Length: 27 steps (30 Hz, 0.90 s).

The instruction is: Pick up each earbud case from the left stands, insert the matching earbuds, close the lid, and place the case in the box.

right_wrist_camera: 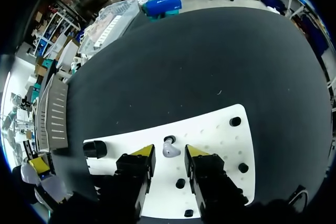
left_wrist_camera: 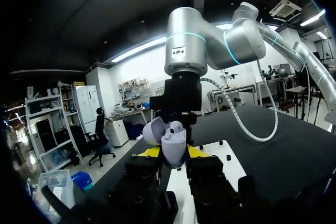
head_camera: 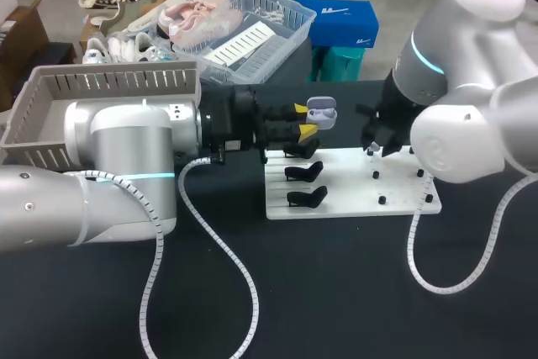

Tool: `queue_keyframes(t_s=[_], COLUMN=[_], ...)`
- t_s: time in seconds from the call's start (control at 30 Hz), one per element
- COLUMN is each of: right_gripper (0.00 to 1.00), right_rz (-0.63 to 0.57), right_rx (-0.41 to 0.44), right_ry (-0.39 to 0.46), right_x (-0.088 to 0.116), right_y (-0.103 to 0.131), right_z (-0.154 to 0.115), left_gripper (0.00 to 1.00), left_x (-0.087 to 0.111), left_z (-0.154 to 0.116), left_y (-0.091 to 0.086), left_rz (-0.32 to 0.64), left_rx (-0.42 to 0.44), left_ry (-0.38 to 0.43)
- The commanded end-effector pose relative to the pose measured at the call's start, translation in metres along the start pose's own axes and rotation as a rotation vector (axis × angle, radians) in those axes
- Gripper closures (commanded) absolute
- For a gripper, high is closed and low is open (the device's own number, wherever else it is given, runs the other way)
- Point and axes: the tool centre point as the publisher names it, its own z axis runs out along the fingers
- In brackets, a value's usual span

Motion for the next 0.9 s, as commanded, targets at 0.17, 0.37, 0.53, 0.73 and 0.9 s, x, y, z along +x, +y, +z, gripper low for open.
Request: queue_keyframes(t_s=[0.17, 0.37, 0.53, 0.73, 0.9], right_gripper=[0.71, 0.73, 0.76, 0.79, 0.85], right_rz=[0.009, 0.015, 0.015, 0.017, 0.017], right_rx=[0.007, 0.003, 0.001, 0.000, -0.002], right_ry=[0.006, 0.012, 0.013, 0.017, 0.019], right_x=[-0.0025, -0.0029, -0.0032, -0.0032, -0.0035], right_y=[-0.0007, -0.0017, -0.0013, -0.0007, -0.0003], right_z=[0.0044, 0.0060, 0.0068, 0.0071, 0.0074], left_gripper=[1.00, 1.00, 1.00, 1.00, 1.00], left_x=[-0.0010, -0.0010, -0.0010, -0.0010, -0.0010], left_z=[-0.0001, -0.0001, -0.0001, -0.0001, -0.0001], left_y=[-0.0031, -0.0031, -0.0031, -0.0031, -0.0031], left_rz=[0.002, 0.002, 0.002, 0.002, 0.002], left_rx=[-0.012, -0.012, -0.012, -0.012, -0.012], left_ry=[0.003, 0.003, 0.003, 0.003, 0.003])
